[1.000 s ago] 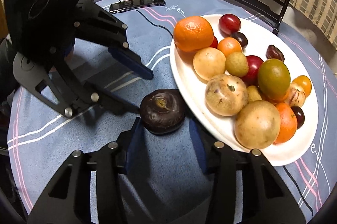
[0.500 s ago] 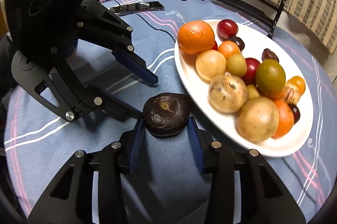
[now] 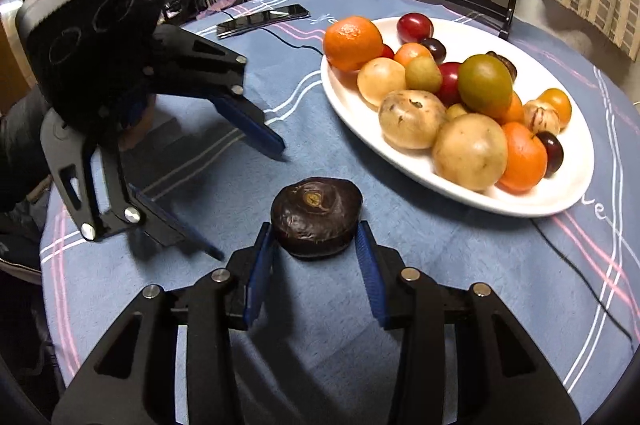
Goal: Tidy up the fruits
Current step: 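Close the right tool on the large dark plum while the left tool also clamps it, then carry the large dark plum onto the white plate and open both tools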
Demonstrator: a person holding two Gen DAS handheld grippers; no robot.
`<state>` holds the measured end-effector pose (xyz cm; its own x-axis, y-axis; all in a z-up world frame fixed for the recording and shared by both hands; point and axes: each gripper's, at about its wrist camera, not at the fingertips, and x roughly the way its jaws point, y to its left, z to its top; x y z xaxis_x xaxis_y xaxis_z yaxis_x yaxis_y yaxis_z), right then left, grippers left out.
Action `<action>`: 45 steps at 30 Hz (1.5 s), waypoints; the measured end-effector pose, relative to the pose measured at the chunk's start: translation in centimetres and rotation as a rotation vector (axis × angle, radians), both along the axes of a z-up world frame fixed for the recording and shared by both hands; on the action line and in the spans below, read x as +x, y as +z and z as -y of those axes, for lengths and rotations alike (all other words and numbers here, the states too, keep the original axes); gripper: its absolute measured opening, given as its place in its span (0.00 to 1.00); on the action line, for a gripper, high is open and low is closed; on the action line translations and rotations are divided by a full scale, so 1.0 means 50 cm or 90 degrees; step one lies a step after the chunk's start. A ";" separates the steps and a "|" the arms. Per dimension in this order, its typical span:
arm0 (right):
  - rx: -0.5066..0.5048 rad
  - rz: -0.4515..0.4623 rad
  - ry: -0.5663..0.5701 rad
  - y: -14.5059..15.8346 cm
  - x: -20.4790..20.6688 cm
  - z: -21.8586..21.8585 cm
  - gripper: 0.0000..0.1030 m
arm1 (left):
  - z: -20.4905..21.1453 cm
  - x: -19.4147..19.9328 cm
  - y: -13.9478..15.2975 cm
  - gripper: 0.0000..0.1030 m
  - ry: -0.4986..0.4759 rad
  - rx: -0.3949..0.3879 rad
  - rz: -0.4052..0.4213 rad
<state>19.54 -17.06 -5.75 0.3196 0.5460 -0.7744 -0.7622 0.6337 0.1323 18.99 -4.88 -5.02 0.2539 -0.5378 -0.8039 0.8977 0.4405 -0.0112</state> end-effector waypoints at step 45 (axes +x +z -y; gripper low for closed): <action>0.170 -0.182 -0.061 -0.002 0.044 0.049 0.44 | 0.053 -0.033 0.002 0.32 0.000 0.029 0.131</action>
<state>21.72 -19.50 -5.87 0.1709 0.7182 -0.6745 -0.6097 0.6149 0.5002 17.35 -7.55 -4.92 0.4153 -0.5023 -0.7585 0.8789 0.4365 0.1922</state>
